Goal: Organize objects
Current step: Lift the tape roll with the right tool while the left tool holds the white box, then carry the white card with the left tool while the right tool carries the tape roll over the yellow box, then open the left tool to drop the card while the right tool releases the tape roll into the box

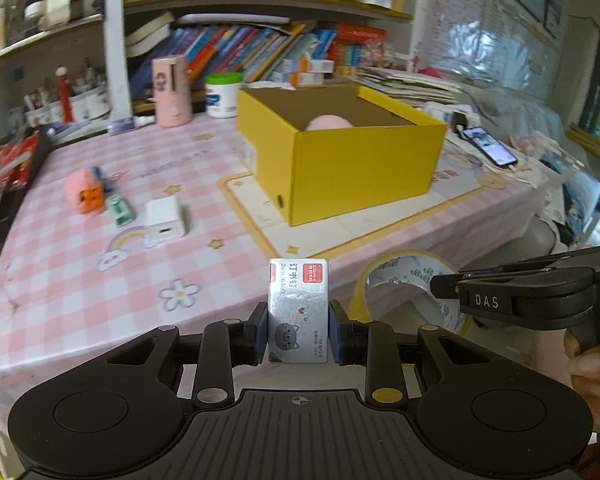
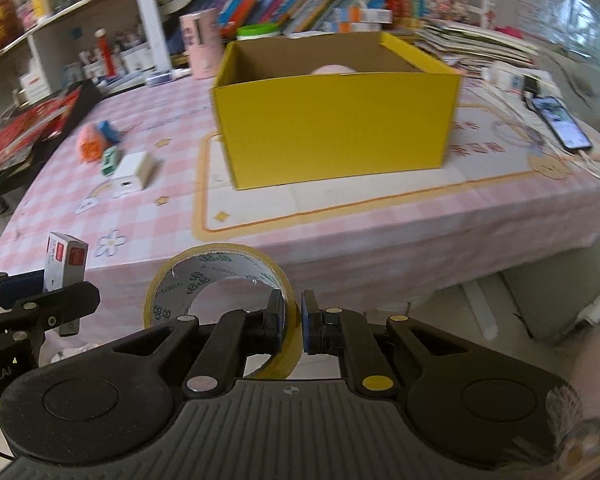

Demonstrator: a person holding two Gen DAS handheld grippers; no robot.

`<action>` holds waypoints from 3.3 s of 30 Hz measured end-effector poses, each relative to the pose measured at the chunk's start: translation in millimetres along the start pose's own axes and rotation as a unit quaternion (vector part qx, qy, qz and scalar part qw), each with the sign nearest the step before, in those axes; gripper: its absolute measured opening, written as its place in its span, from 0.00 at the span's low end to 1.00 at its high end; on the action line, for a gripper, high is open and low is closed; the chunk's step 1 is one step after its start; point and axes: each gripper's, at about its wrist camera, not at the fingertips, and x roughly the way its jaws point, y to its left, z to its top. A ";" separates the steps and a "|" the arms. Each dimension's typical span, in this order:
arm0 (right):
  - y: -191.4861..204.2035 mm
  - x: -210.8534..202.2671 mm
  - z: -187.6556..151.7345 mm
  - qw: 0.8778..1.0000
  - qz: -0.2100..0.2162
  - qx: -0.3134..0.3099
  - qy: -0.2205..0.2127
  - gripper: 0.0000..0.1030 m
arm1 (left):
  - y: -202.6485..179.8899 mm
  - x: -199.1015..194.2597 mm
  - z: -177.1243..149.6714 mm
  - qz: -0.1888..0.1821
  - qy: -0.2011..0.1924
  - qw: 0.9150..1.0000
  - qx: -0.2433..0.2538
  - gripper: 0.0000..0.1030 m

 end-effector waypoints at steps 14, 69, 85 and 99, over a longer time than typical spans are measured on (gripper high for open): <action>-36.5 -5.1 5.5 0.999 -0.035 0.030 -0.008 0.08 | -27.6 18.1 22.0 -0.033 -0.010 0.999 0.030 0.27; -88.1 142.6 204.9 0.988 0.058 -0.138 -0.037 0.09 | -48.2 171.3 163.6 0.054 -0.011 0.998 0.024 0.27; -99.8 166.6 202.9 0.991 0.084 -0.094 0.036 0.15 | -42.6 174.9 162.4 0.059 -0.006 0.998 -0.016 0.29; -94.1 111.3 191.8 0.992 0.070 -0.078 -0.073 0.29 | -47.5 134.2 148.0 0.083 -0.055 0.995 -0.009 0.59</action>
